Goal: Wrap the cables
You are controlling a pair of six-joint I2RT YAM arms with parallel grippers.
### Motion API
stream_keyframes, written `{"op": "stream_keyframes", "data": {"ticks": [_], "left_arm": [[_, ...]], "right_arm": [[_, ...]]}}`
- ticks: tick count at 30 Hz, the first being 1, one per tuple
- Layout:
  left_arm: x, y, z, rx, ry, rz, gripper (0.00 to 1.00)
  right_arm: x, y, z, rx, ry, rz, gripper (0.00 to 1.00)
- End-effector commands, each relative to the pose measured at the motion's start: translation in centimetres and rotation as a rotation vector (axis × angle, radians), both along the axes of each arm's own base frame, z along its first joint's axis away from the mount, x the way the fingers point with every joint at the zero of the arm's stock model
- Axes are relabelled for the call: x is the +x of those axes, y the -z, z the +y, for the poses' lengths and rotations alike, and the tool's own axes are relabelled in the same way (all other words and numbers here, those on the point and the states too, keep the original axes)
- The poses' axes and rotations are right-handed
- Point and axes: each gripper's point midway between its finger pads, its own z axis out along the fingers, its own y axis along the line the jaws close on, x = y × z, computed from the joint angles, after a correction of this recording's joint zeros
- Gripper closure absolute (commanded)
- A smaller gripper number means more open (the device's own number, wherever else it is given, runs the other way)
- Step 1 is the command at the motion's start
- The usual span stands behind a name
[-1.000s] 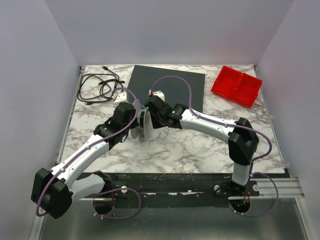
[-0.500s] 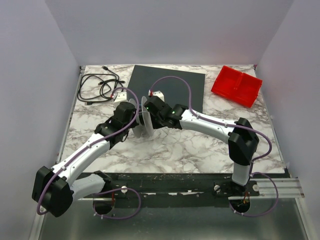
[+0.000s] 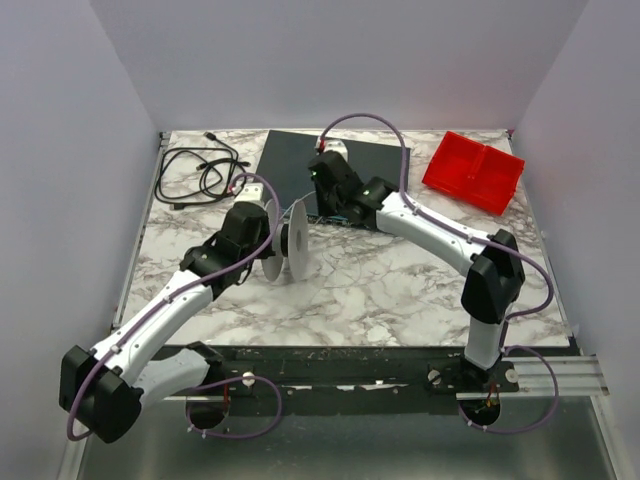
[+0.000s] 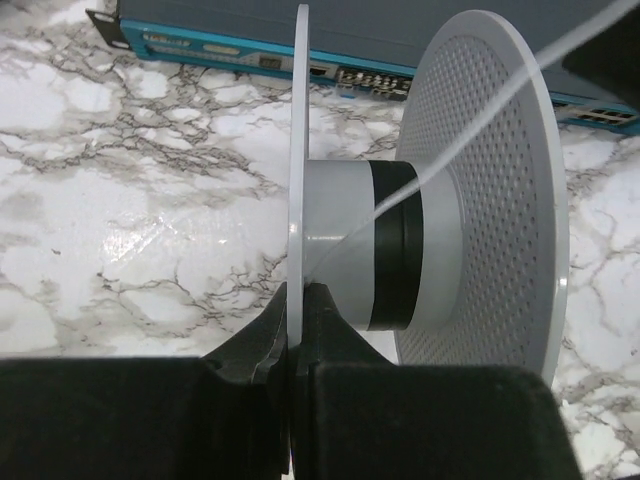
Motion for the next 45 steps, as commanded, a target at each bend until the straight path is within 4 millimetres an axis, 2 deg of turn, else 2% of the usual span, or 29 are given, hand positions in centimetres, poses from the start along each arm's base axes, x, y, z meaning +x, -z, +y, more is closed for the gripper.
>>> {"op": "stream_keyframes", "data": {"ticks": [1, 3, 5, 11, 15, 18, 21, 22, 24, 27, 33, 37, 41, 45], "left_arm": [[-0.7, -5.6, -1.4, -0.048, 0.137, -0.121, 1.0], [-1.3, -6.7, -1.3, -0.053, 0.16, -0.143, 1.0], [-1.8, -7.7, -1.2, -0.06, 0.174, -0.16, 1.0], [-3.2, -10.6, -1.0, -0.098, 0.205, -0.198, 1.0], [-3.8, -12.5, -0.6, -0.121, 0.195, -0.215, 1.0], [-4.1, -13.9, -0.2, -0.135, 0.171, -0.219, 1.0], [-4.3, -15.3, 0.2, -0.147, 0.143, -0.217, 1.0], [-4.3, -15.8, 0.4, -0.15, 0.135, -0.221, 1.0], [-4.4, -16.7, 0.7, -0.154, 0.116, -0.224, 1.0], [-4.4, -17.9, 1.0, -0.165, 0.095, -0.226, 1.0], [-4.0, -19.9, 0.8, -0.188, 0.076, -0.231, 1.0], [-3.7, -20.8, 0.5, -0.206, 0.077, -0.241, 1.0], [-3.5, -21.4, 0.5, -0.21, 0.067, -0.241, 1.0], [-3.0, -21.7, 0.5, -0.218, 0.042, -0.244, 1.0]], "right_arm": [[2.5, -0.6, -0.9, 0.011, 0.016, -0.039, 0.71], [2.8, -0.1, -0.8, 0.035, 0.007, -0.033, 0.62], [2.8, 0.4, -0.6, 0.067, -0.007, -0.027, 0.58], [2.3, 1.8, -0.1, 0.143, -0.048, -0.002, 0.38], [1.8, 2.1, 0.0, 0.201, -0.066, 0.008, 0.31], [1.2, 1.7, -0.5, 0.284, -0.058, 0.004, 0.28], [0.6, 1.5, -2.1, 0.399, -0.024, 0.009, 0.26], [0.5, 0.7, -2.3, 0.459, -0.028, -0.017, 0.25], [-0.5, 0.5, -3.2, 0.525, -0.029, -0.043, 0.23], [-3.1, 0.6, -3.0, 0.626, -0.099, -0.035, 0.21], [-7.3, 3.2, -3.1, 0.667, -0.158, 0.001, 0.19], [-10.0, 3.8, -0.5, 0.622, -0.214, -0.011, 0.19], [-10.3, 5.5, -0.1, 0.62, -0.188, 0.025, 0.19], [-10.4, 7.4, -0.8, 0.578, -0.109, 0.053, 0.2]]}}
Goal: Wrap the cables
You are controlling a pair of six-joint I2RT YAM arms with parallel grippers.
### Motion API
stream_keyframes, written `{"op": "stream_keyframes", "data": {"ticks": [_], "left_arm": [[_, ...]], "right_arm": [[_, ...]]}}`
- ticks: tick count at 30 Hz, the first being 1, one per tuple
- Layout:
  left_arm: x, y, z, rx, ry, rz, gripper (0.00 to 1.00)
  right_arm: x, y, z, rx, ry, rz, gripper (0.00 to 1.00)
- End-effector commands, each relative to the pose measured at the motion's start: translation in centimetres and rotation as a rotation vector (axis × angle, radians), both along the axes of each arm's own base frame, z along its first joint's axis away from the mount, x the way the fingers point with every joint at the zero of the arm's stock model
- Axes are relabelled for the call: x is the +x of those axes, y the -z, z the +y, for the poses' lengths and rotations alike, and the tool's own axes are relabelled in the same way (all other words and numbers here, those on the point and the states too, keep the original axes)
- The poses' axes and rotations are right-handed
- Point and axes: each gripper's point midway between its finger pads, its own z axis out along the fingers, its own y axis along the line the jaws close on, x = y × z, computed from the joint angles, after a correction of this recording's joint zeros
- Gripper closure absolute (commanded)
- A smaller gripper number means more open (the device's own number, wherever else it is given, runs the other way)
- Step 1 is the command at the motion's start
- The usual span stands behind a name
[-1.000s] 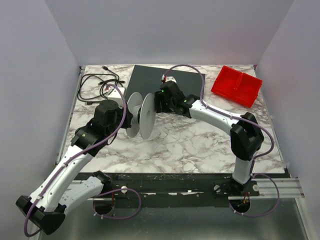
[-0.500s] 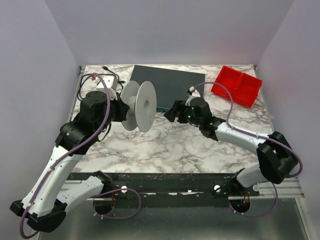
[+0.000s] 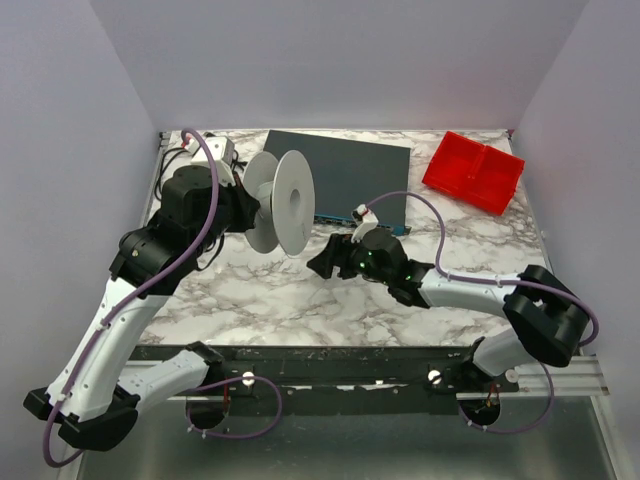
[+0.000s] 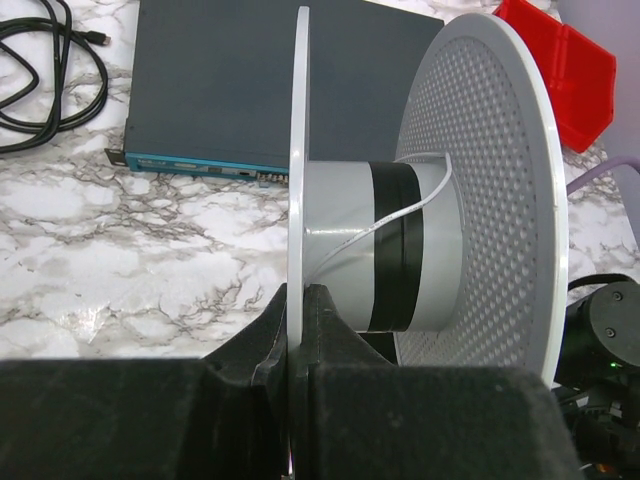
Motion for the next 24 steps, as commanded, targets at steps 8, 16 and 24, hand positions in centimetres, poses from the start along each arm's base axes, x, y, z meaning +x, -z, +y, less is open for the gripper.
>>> {"op": "stream_keyframes", "data": {"ticks": [8, 16, 24], "left_arm": [[1.7, -3.4, 0.9, -0.098, -0.127, -0.096, 1.0], [2.7, -3.6, 1.1, -0.132, -0.181, -0.121, 1.0], [3.4, -3.1, 1.8, -0.133, -0.24, -0.132, 1.0]], "right_arm": [[-1.1, 3.9, -0.5, -0.1, 0.166, 0.094, 0.2], [-3.1, 6.0, 1.1, -0.124, 0.177, 0.148, 0.26], [-2.7, 6.2, 2.2, -0.169, 0.221, 0.119, 0.78]]}}
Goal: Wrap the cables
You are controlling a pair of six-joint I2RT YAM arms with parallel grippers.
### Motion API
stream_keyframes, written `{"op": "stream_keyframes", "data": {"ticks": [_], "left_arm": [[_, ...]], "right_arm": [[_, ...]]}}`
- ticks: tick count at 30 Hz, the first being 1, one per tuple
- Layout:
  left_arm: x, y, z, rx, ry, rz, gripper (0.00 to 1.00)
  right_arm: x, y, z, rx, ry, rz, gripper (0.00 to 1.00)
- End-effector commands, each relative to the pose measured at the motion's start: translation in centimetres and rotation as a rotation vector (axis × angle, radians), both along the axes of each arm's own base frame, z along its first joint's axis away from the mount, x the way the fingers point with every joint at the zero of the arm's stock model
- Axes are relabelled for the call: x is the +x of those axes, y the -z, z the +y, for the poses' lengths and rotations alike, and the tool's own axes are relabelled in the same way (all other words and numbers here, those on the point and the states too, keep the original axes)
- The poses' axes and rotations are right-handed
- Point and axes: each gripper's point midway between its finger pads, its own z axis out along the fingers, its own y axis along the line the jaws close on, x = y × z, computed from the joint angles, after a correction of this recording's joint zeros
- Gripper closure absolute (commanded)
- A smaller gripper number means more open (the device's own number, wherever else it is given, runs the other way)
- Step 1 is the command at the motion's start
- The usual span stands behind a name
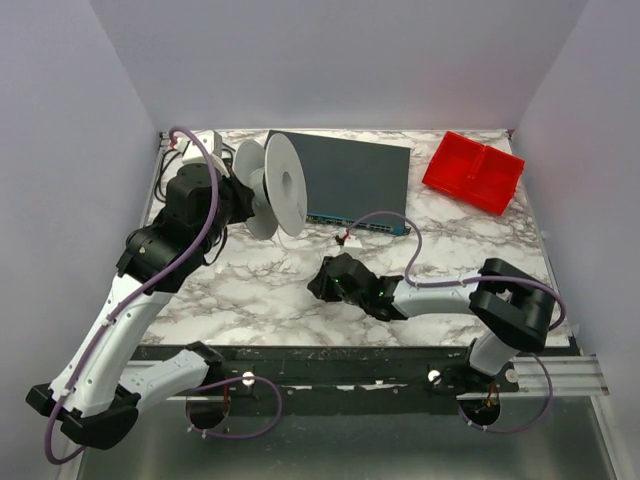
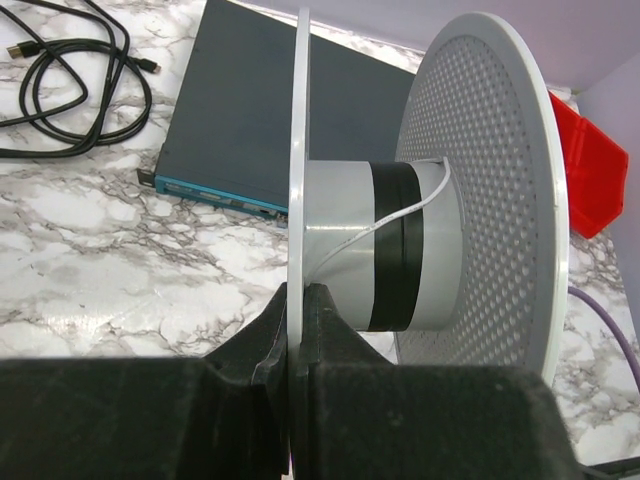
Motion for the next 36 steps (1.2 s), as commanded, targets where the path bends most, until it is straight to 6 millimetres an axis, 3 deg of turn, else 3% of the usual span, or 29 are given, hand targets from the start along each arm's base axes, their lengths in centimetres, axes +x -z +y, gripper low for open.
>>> {"op": "stream_keyframes", "data": {"ticks": [1, 3, 6, 9, 12, 15, 19, 23, 27, 32, 36], "left_arm": [[1.2, -2.2, 0.7, -0.064, -0.082, -0.092, 1.0], [1.7, -2.0, 1.1, -0.048, -0.11, -0.09, 1.0], [3.0, -1.4, 1.9, 0.005, -0.167, -0.086, 1.0], [4.9, -0.2, 2.8, 0.081, -0.227, -0.07, 1.0], [6.7, 1.4, 4.1, 0.168, -0.28, -0.046, 1.0], [8.0, 3.0, 5.2, 0.239, -0.305, -0.019, 1.0], [8.9, 4.1, 5.3, 0.291, -0.291, -0.01, 1.0], [9.2, 5.5, 4.3, 0.322, -0.22, 0.019, 1.0], [8.2, 7.1, 3.3, 0.319, -0.144, 0.038, 1.0], [6.2, 8.2, 1.7, 0.33, -0.034, 0.038, 1.0], [4.6, 8.2, -0.2, 0.333, 0.082, 0.001, 1.0]], "right_arm": [[0.5, -1.1, 0.1, -0.029, 0.068, -0.052, 0.88], [0.2, -1.3, -0.2, -0.069, 0.072, -0.069, 0.99], [-0.9, -2.6, -0.2, -0.154, 0.041, -0.102, 0.99], [-2.2, -4.8, -1.6, -0.301, 0.031, -0.196, 0.99], [-2.4, -8.4, -4.1, -0.398, 0.08, -0.275, 0.99], [-2.0, -13.4, -5.9, -0.41, 0.12, -0.35, 0.99], [-1.3, -19.1, -7.7, -0.39, 0.158, -0.44, 0.99], [-0.2, -24.5, -8.2, -0.383, 0.195, -0.561, 0.99], [2.0, -30.0, -7.8, -0.373, 0.228, -0.64, 0.99], [6.6, -32.7, -7.2, -0.364, 0.213, -0.658, 0.99], [8.6, -34.7, -5.0, -0.322, 0.154, -0.683, 0.99]]}}
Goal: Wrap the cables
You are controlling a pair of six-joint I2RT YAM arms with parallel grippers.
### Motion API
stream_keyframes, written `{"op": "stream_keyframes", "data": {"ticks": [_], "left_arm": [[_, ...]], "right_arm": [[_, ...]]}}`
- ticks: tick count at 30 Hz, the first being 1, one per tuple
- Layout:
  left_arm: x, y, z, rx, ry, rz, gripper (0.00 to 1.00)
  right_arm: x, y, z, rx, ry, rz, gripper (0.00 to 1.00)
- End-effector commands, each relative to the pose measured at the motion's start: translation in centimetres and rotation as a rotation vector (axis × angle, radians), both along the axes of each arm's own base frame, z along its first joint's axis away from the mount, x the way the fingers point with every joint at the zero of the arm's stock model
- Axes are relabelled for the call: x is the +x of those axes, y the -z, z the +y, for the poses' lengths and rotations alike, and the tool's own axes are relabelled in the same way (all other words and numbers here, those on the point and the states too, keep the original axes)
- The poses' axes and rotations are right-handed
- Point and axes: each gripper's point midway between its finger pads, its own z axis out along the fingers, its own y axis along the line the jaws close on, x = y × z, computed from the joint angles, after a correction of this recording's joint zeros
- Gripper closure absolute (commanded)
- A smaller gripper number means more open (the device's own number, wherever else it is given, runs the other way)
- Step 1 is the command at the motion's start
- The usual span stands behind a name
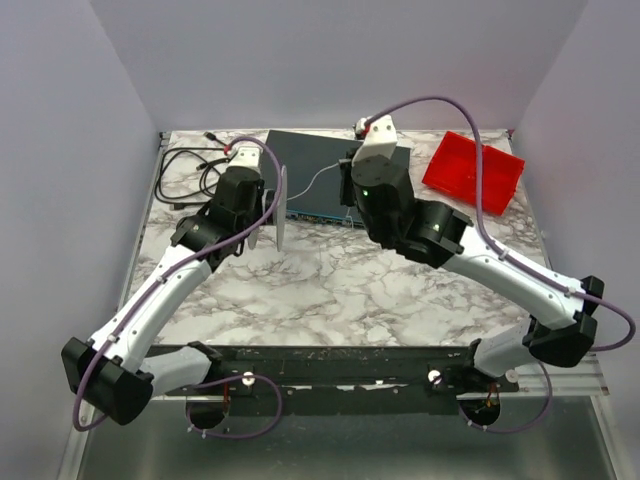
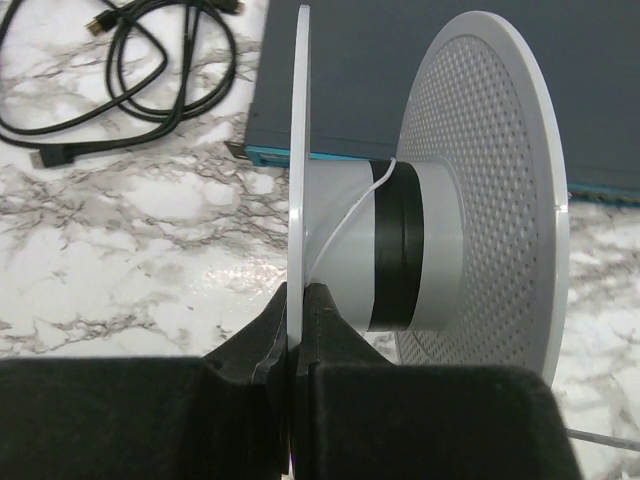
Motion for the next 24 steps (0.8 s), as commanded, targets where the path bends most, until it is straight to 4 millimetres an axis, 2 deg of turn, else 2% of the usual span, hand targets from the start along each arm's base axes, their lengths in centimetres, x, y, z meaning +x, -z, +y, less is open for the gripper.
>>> {"op": "stream_keyframes", "data": {"ticks": [1, 6, 12, 18, 24], "left_arm": [[-1.4, -3.2, -2.8, -0.061, 0.169, -0.115, 1.0], [-3.3, -3.6, -4.6, -0.08, 0.301, -0.142, 1.0], [-5.7, -4.4, -6.4, -0.103, 0.444, -0.193, 1.0], [-8.0, -5.8, -7.4, -0.147, 0.563, -0.263, 1.0], [-10.4, -8.9, -7.9, -0.223, 0.656, -0.357, 1.0]], "right_arm": [[1.7, -2.1, 3.0, -0.036, -0.123, -0.036, 0.99], [5.0, -3.1, 3.5, -0.026, -0.138, -0.034, 0.99], [9.6, -1.6, 2.6, -0.019, -0.159, 0.02, 0.99], [12.1, 1.5, 2.9, -0.022, -0.21, 0.092, 0.99], [14.3, 5.9, 2.3, 0.007, -0.208, 0.189, 0.99]]}}
